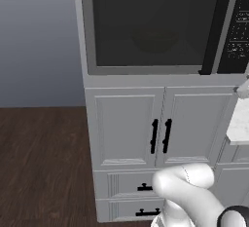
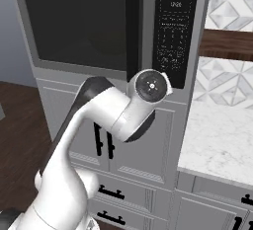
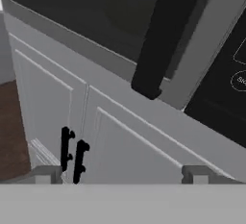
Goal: Pick the broccoli from the sink and place it in the bowl. Then pick the bowl and place it in the microwave. Then close the microwave door and press the start button.
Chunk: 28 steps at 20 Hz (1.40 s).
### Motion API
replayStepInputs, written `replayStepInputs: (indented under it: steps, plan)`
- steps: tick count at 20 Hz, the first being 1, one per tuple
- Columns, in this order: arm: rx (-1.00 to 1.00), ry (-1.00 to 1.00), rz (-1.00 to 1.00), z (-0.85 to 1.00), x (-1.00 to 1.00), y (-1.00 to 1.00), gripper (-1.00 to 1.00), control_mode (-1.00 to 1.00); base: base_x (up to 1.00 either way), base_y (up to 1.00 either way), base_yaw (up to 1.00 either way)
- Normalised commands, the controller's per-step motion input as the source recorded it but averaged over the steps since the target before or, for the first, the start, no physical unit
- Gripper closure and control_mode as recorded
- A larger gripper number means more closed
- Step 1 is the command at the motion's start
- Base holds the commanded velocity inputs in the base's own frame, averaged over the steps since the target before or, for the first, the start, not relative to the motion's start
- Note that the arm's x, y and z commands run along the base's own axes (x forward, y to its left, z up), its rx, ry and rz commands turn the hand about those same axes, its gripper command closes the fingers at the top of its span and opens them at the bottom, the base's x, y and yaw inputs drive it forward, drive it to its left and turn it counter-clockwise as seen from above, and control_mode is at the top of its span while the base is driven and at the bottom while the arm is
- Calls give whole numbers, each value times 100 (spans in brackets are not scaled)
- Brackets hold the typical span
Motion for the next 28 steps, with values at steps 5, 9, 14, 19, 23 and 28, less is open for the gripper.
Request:
replayStepInputs:
  steps: [5,9,14,19,23,28]
  plan:
    - [80,0,-24,1,-6,-55,-100,-100,0,0,0]
    - [47,-26,-11,0,0,-13,-100,-100,0,0,0]
    - [-15,-10,0,-38,5,14,-100,-100,0,0,0]
    - [-20,-39,2,0,0,5,-100,-100,0,0,0]
    - [-36,-55,6,7,4,6,-100,-100,0,0,0]
    - [-29,-38,0,54,6,3,-100,-100,0,0,0]
